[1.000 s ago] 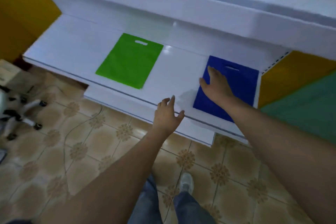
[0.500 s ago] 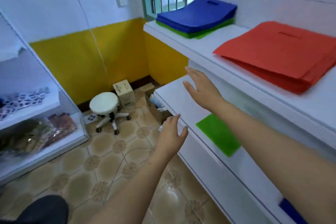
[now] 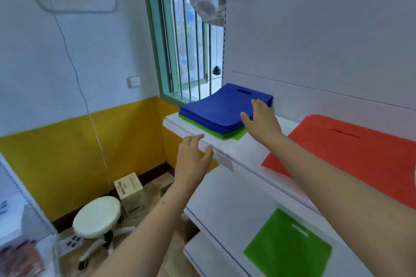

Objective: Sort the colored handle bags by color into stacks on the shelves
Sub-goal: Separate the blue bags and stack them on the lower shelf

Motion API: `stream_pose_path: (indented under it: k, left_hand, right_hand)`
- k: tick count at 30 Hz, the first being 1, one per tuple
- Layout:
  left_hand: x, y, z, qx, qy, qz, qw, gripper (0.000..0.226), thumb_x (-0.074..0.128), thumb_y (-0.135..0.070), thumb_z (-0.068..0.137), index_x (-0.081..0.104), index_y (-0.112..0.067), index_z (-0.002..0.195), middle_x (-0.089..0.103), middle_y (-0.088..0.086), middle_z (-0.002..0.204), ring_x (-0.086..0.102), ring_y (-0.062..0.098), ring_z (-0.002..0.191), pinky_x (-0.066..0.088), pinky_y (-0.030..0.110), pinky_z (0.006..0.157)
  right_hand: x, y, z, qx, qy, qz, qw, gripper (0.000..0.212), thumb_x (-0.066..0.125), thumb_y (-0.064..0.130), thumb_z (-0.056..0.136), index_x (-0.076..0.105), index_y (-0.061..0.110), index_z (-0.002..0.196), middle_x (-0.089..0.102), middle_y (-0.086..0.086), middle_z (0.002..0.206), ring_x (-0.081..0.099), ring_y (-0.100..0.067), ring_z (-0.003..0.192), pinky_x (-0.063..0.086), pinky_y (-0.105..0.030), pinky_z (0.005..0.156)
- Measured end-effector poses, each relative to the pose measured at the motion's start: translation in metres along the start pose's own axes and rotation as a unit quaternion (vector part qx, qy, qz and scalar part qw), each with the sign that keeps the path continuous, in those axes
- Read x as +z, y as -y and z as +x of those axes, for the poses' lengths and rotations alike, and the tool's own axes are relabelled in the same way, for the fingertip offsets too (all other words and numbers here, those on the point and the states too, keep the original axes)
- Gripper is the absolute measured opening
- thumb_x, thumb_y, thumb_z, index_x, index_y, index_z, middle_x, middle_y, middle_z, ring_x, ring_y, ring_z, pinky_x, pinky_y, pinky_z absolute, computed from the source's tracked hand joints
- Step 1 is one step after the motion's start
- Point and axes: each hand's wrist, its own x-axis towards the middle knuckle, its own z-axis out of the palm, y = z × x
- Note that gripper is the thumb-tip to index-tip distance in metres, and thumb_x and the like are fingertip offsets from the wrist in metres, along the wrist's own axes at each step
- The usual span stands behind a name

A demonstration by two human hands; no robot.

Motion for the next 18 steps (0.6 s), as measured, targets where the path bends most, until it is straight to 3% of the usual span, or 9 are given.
stream_pose_path:
  k: [5, 12, 16, 18]
  left_hand:
    - [0.012, 0.003, 0.103, 0.002, 0.0, 0.008, 1.0, 0.051, 0.053, -0.045, 0.096, 0.046, -0.021, 0.141, 0.046, 0.0, 0.142, 0.04, 0.016, 0.132, 0.036, 0.035, 0.108]
    - [0.034, 0.04, 0.22, 0.006, 0.049, 0.106, 0.993, 0.072, 0.052, -0.058, 0.091, 0.038, -0.016, 0.148, 0.038, 0.005, 0.151, 0.032, 0.024, 0.139, 0.031, 0.039, 0.113]
    - [0.055, 0.073, 0.245, -0.006, 0.136, 0.177, 0.975, 0.086, 0.043, -0.069, 0.089, 0.026, -0.017, 0.154, 0.024, 0.002, 0.16, 0.016, 0.021, 0.149, 0.014, 0.044, 0.121]
    - [0.064, 0.086, 0.244, -0.006, 0.123, 0.155, 0.98, 0.084, 0.039, -0.07, 0.089, 0.026, -0.019, 0.154, 0.022, -0.002, 0.161, 0.013, 0.018, 0.15, 0.006, 0.045, 0.122]
  right_hand:
    - [0.008, -0.019, 0.094, 0.11, 0.045, -0.072, 0.99, 0.08, 0.051, 0.048, 0.093, 0.016, 0.007, 0.152, 0.018, -0.015, 0.157, 0.023, -0.036, 0.142, 0.03, -0.043, 0.11]
    - [0.041, -0.044, 0.17, 0.171, 0.11, -0.188, 0.961, 0.111, 0.056, 0.069, 0.082, 0.0, 0.006, 0.154, 0.005, -0.014, 0.161, 0.016, -0.037, 0.145, 0.027, -0.045, 0.114]
    - [0.074, -0.065, 0.176, 0.209, 0.149, -0.217, 0.942, 0.105, 0.042, 0.07, 0.089, -0.006, 0.001, 0.152, -0.008, -0.012, 0.162, 0.013, -0.035, 0.147, 0.025, -0.044, 0.116]
    - [0.082, -0.066, 0.178, 0.212, 0.138, -0.248, 0.935, 0.099, 0.037, 0.067, 0.092, -0.004, 0.001, 0.153, -0.007, -0.011, 0.162, 0.011, -0.033, 0.148, 0.023, -0.043, 0.117]
